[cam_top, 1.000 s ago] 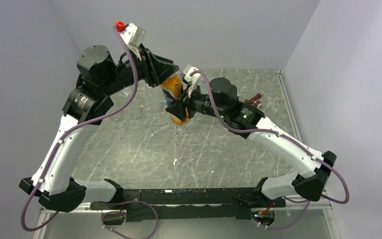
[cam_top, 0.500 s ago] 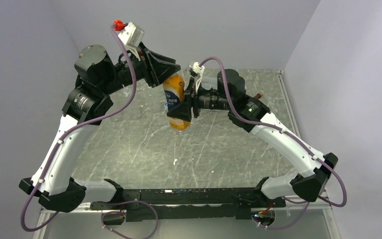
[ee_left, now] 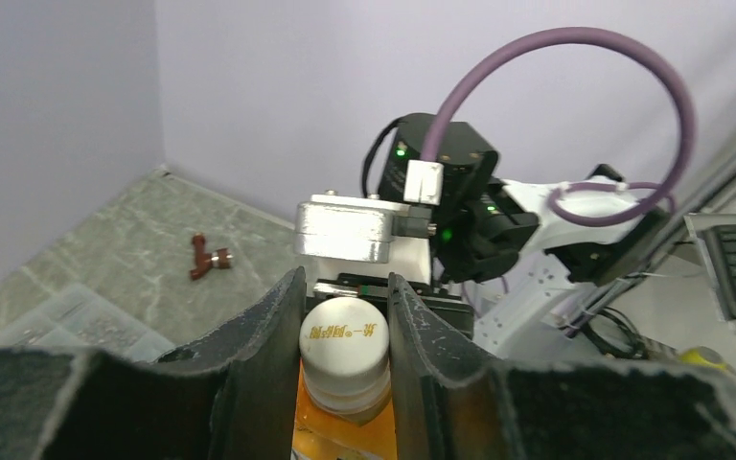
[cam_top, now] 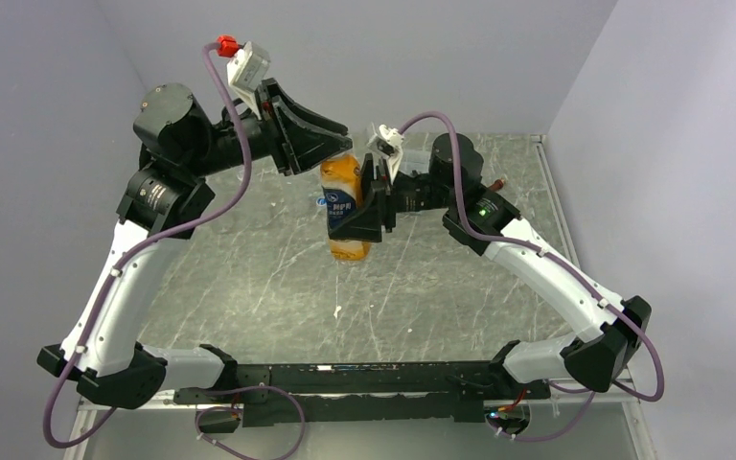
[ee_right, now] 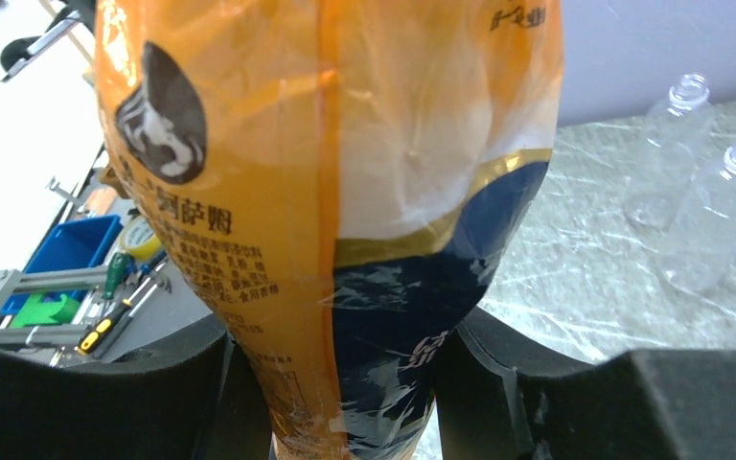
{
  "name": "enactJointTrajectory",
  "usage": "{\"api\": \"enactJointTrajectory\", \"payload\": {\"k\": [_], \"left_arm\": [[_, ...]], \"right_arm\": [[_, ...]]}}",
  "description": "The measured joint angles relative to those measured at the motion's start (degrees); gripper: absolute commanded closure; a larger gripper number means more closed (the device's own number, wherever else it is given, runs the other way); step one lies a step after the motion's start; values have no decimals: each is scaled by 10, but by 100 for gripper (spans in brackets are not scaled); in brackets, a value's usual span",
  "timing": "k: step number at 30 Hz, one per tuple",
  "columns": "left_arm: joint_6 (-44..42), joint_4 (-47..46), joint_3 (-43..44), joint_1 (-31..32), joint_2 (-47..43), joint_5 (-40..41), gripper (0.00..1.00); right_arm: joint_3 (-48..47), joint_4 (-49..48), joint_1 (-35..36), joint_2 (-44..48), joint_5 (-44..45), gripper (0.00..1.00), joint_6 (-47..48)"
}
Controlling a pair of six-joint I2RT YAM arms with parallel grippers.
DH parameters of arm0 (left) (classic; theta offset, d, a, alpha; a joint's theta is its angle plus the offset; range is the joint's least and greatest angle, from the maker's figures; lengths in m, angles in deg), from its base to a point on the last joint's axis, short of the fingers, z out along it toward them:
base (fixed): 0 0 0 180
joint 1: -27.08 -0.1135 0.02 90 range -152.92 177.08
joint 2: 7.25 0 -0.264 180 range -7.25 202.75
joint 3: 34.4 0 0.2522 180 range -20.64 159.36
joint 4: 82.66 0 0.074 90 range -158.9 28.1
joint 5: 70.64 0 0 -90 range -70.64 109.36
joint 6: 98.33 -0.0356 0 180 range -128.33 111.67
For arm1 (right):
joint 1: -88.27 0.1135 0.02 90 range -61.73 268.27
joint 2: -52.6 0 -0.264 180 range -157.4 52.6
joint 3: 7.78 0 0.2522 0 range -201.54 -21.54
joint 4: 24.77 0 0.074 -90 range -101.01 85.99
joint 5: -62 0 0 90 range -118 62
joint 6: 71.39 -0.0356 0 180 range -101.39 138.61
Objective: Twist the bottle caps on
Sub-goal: Screw the bottle cap onto the plastic bottle.
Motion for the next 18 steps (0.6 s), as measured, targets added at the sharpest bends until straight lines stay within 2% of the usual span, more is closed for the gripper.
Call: {"api": "enactJointTrajectory", "payload": {"k": [12,18], "left_arm": [[76,-62,-2,-12,0,-128,100],[74,-61,1,-13,0,-165,100]], "right_arm": [[1,-45,-1,0,-107,100,-2],[1,-48,-1,-2,-141,100,-1]]}}
